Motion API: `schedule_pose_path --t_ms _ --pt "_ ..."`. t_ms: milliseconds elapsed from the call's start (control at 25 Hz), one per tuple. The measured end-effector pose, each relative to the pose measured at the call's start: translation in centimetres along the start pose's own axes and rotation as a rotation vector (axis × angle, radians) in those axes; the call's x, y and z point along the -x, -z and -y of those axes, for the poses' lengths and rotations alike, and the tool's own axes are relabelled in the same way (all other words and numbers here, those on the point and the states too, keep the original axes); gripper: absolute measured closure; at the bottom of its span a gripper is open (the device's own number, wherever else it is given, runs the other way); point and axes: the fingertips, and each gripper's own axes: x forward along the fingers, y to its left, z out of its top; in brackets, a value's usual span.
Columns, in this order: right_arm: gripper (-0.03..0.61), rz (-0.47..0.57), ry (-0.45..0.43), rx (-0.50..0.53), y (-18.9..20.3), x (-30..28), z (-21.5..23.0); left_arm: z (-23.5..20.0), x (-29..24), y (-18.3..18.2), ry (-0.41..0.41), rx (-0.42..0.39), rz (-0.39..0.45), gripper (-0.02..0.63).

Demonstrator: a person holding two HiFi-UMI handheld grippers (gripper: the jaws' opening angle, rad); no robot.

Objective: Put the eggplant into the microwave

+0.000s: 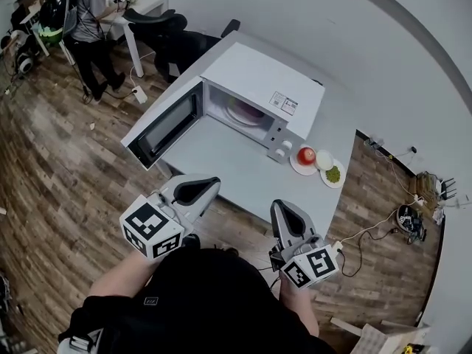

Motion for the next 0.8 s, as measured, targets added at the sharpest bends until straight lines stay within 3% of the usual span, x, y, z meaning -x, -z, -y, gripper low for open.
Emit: schedule_pose_path --t_ms 160,800 --pt "0.565 0.0 0.048 -0.006 -0.1 0.1 0.7 -0.5 0.1 0.5 0.002 0.032 0.005 0.604" --pt "0.565 -0.032 0.056 0.006 0.9 -0.2 0.6 -1.3 -0.3 1.3 0.005 0.039 -0.003 0.604"
